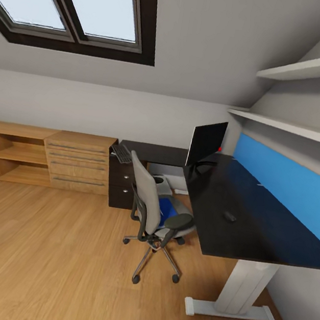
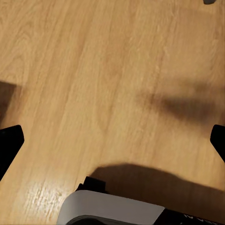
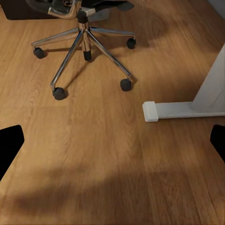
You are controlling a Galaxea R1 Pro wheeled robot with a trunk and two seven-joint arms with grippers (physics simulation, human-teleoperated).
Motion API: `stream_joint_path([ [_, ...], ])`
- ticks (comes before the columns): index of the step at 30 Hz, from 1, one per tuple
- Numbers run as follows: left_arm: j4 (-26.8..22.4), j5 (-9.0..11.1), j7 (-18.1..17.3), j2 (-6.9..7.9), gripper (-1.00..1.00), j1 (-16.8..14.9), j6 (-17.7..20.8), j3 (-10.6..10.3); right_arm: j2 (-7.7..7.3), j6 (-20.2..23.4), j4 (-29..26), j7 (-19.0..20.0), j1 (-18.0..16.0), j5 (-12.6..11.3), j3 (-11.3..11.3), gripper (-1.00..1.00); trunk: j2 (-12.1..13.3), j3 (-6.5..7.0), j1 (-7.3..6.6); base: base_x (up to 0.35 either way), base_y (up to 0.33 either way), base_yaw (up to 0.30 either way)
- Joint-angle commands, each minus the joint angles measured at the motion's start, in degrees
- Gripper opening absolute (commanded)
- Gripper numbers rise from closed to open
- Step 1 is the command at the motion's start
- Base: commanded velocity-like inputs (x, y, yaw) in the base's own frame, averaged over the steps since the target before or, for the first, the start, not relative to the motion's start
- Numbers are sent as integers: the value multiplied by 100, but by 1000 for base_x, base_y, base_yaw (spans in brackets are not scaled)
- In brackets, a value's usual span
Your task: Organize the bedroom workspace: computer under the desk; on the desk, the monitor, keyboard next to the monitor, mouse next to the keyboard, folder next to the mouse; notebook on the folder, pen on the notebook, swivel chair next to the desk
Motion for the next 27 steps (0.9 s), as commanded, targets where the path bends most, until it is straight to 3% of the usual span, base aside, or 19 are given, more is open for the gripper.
stream_joint_path([
  [1, -1, -30, 1, -11, 100, -2, -13, 37, 1, -8, 4, -60, -5, 47, 12, 100, -45, -24, 23, 0, 0, 0],
  [6, -1, -31, 47, -72, 100, -2, -14, 44, 0, -8, 7, -58, -6, 46, 12, 100, -246, -114, 133, 0, 0, 0],
  [15, -3, -18, 475, -102, 100, -2, 93, 50, -6, -10, -14, -62, -2, 50, 4, 100, -606, -276, 330, 0, 0, 0],
  [27, -9, -19, 566, -100, 100, -2, 181, 40, 3, -9, -2, -58, -7, 61, 21, 100, -1088, -491, 594, 0, 0, 0],
])
